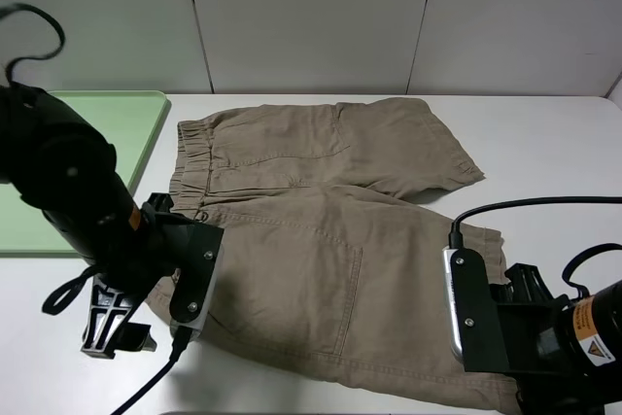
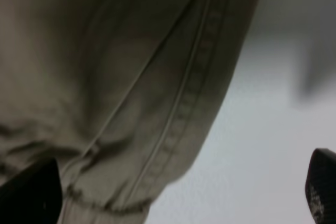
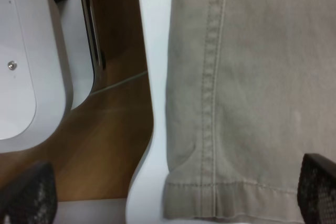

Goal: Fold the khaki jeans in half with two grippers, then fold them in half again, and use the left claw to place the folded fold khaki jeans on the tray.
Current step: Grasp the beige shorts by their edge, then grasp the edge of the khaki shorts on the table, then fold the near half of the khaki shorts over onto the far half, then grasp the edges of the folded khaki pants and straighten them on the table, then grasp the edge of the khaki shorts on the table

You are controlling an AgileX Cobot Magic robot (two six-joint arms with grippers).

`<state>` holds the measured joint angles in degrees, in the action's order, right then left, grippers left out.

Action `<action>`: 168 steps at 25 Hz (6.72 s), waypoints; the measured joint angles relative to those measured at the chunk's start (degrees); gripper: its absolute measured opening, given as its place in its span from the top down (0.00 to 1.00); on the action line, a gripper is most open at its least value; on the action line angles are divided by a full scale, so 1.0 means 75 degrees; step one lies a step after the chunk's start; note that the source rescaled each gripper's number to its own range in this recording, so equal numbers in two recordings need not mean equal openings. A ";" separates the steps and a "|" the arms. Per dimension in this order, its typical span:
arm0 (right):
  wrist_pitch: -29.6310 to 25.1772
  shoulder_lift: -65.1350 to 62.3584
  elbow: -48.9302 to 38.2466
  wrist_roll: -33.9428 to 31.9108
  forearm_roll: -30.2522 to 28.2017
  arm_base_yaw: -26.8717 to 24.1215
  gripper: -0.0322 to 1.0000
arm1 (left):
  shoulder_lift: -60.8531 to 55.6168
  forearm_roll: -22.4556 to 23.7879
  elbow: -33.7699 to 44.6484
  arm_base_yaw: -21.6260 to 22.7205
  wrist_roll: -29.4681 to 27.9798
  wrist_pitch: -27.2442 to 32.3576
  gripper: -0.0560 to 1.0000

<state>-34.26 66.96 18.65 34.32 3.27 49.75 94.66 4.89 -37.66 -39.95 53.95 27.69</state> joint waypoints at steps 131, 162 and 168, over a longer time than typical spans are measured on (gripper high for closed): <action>0.0853 0.5725 0.7915 -0.1875 -0.3568 -0.3083 0.97 | 0.1032 0.2496 -0.1996 0.3318 -0.3177 -0.4014 0.95; 0.0138 0.5571 0.7956 -0.3440 -0.2568 -0.3335 0.00 | 0.1157 0.1536 -0.2337 0.3568 -0.4821 -0.3212 0.00; -0.1365 0.5560 0.8202 -0.4331 -0.1620 -0.3335 0.00 | 0.0686 0.1536 -0.2806 0.3568 -0.6480 -0.0640 0.00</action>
<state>-44.50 108.66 80.16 1.83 -8.88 24.73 99.81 16.41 -58.71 -13.19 5.35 22.88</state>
